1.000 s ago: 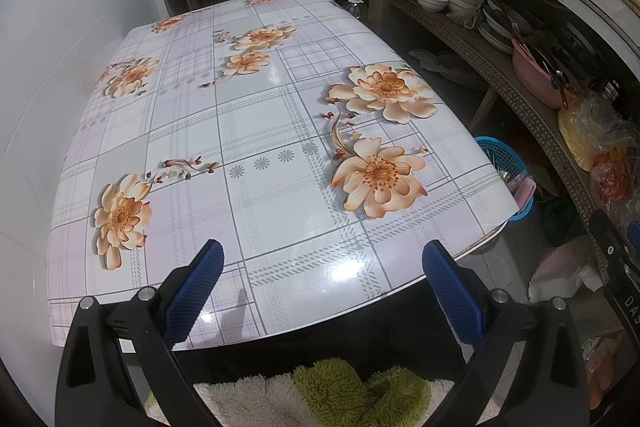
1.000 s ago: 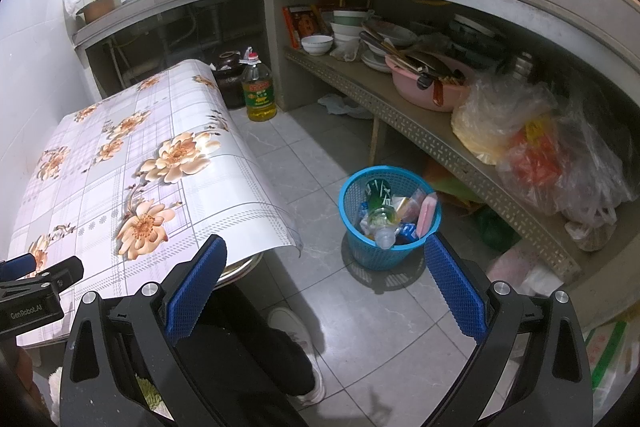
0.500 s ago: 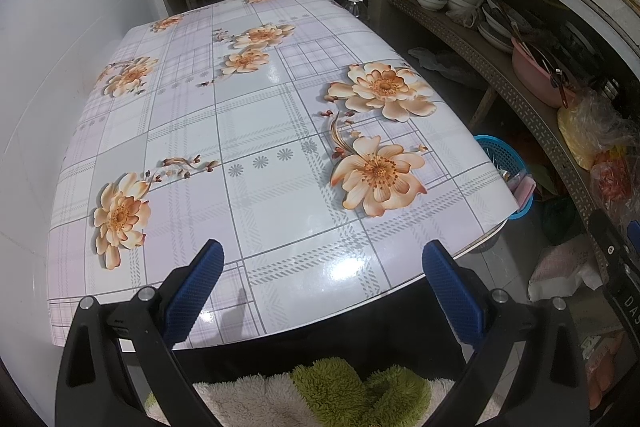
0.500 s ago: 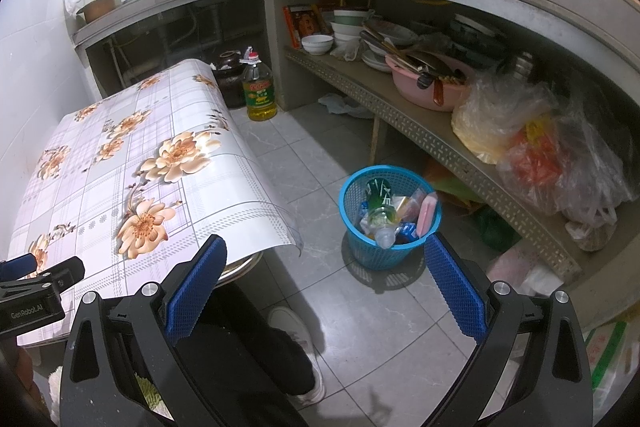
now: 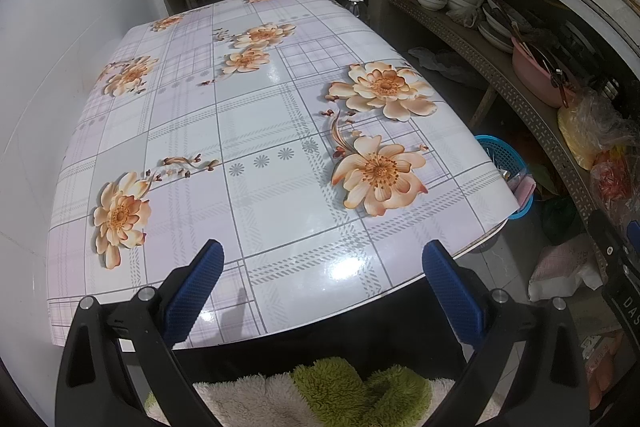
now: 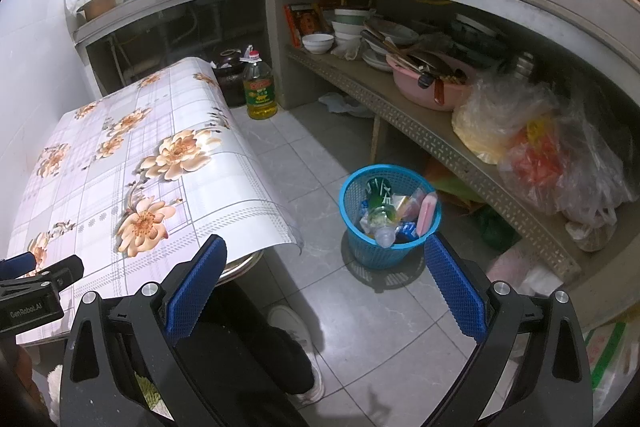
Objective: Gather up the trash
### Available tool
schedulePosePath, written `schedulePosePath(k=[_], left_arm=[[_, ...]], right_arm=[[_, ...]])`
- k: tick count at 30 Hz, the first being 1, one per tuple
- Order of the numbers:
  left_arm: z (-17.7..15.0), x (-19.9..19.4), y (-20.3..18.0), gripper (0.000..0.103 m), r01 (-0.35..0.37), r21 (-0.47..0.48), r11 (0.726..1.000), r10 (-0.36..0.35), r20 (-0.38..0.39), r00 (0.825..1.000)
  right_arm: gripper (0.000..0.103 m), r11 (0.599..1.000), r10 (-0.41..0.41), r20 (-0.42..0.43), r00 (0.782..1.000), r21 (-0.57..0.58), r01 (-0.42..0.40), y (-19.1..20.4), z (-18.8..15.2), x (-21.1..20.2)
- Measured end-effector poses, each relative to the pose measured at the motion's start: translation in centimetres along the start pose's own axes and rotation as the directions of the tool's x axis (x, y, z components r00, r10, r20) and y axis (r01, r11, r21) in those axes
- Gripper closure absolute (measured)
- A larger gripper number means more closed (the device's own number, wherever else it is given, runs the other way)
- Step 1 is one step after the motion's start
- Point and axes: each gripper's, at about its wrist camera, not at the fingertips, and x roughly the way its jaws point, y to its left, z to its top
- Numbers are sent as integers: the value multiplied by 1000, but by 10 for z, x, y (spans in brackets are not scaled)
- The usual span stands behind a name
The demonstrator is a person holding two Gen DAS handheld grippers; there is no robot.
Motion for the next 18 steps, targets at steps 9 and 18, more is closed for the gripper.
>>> schedulePosePath(k=[9, 18], left_arm=[[0, 0, 0, 6, 0, -1, 1000, 0, 0, 1000], [-1, 0, 0, 6, 0, -1, 1000, 0, -1, 1000]], right_arm=[[8, 1000, 2, 0, 1000, -2, -2, 0, 0, 0], [8, 1000, 1, -1, 1000, -2, -1, 0, 0, 0]])
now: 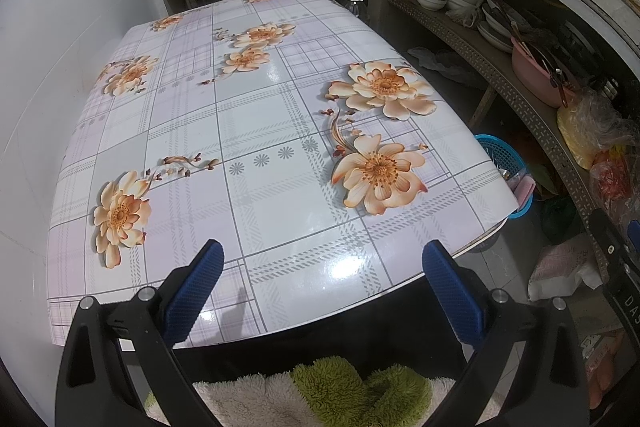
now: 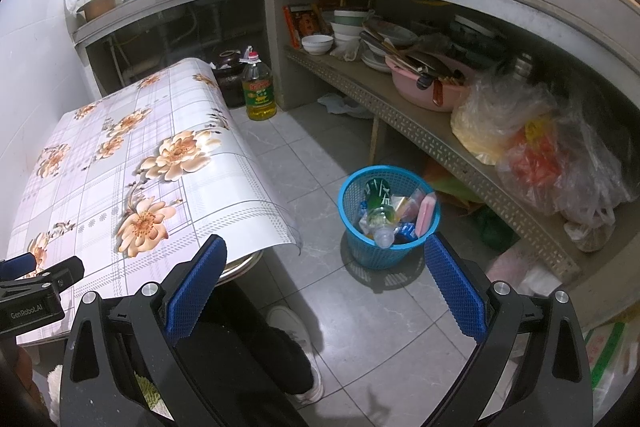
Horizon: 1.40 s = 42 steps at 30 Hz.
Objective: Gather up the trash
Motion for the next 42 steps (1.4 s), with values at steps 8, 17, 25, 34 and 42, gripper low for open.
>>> schedulePosePath(k=[8, 17, 25, 34, 42], left_arm=[[1, 0, 0, 6, 0, 0, 1000, 0, 0, 1000], [1, 0, 0, 6, 0, 0, 1000, 0, -2, 1000], [-2, 0, -1, 6, 3, 3, 1000, -3, 0, 1000], [0, 0, -1, 6, 3, 3, 1000, -3, 0, 1000], [0, 0, 0, 6, 3, 4, 1000, -3, -1, 1000]], right_arm=[[8, 1000, 0, 0, 1000, 1, 0, 1, 0, 0], [8, 1000, -1, 2, 1000, -1, 1, 2, -1, -1], [8, 1000, -1, 1, 1000, 0, 1, 3, -1, -1], [8, 1000, -3, 1, 1000, 1, 3, 3, -1, -1], [8, 1000, -2, 0, 1000, 2, 2, 3, -1, -1]])
